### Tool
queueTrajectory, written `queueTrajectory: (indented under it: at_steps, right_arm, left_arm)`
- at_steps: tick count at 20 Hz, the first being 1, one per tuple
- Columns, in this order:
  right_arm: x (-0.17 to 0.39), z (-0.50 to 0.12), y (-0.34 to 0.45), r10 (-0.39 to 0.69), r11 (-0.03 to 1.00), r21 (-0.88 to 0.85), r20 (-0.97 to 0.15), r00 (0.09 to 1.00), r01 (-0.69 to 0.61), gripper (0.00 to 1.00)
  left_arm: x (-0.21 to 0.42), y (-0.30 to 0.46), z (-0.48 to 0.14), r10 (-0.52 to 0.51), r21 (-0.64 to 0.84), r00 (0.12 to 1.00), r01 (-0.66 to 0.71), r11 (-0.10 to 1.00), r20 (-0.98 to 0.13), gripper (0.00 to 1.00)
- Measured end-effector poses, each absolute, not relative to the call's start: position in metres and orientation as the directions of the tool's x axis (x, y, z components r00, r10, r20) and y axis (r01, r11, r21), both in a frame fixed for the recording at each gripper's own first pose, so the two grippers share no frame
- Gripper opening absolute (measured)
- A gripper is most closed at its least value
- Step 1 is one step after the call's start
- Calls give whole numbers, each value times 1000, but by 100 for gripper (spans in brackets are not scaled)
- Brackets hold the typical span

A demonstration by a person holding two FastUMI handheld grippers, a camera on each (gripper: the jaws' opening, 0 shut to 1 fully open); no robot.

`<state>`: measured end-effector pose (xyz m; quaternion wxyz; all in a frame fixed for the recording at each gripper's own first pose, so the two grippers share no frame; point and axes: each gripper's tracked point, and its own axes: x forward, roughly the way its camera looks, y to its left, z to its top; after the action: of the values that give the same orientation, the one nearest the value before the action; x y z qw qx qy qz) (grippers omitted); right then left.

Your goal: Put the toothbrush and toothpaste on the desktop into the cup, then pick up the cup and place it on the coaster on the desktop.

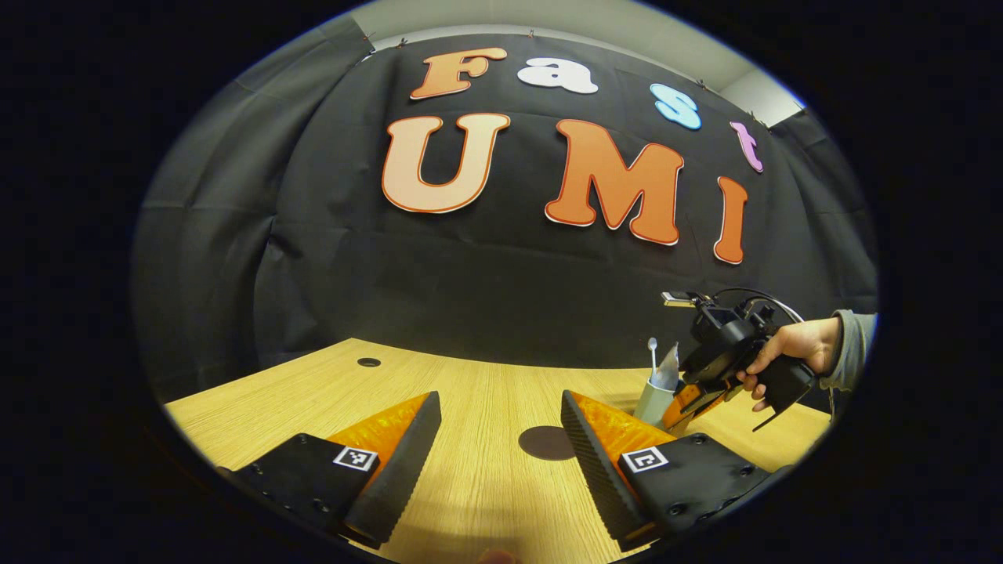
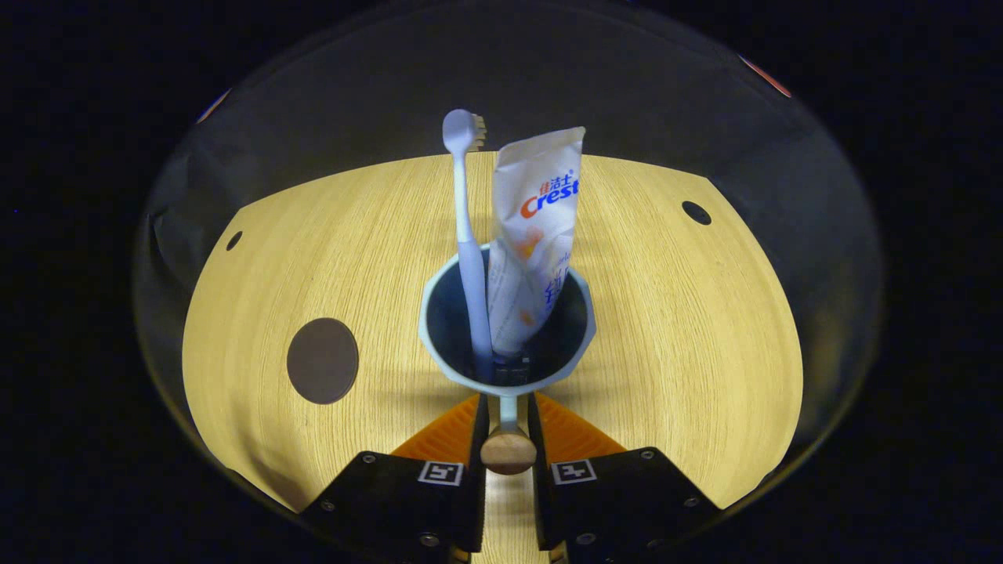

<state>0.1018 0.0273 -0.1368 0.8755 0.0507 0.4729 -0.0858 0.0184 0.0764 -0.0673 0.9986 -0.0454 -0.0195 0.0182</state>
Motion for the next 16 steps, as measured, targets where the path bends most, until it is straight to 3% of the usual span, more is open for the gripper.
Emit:
queueTrajectory:
  at_steps: [4,10,16]
  right_arm:
    - [105,-133,32,-73,988,14,-830,553,152,22]
    - [107,-92,66,-17,1000,-13,-778,628,11,22]
    - [110,-74,78,68,992,-15,-768,637,-123,22]
  left_arm:
    - [16,76,-72,43,-85,999,-42,995,12,98]
    - [11,81,-72,75,-80,997,-74,994,6,98]
    - [5,87,-69,119,-92,993,-119,989,-6,97]
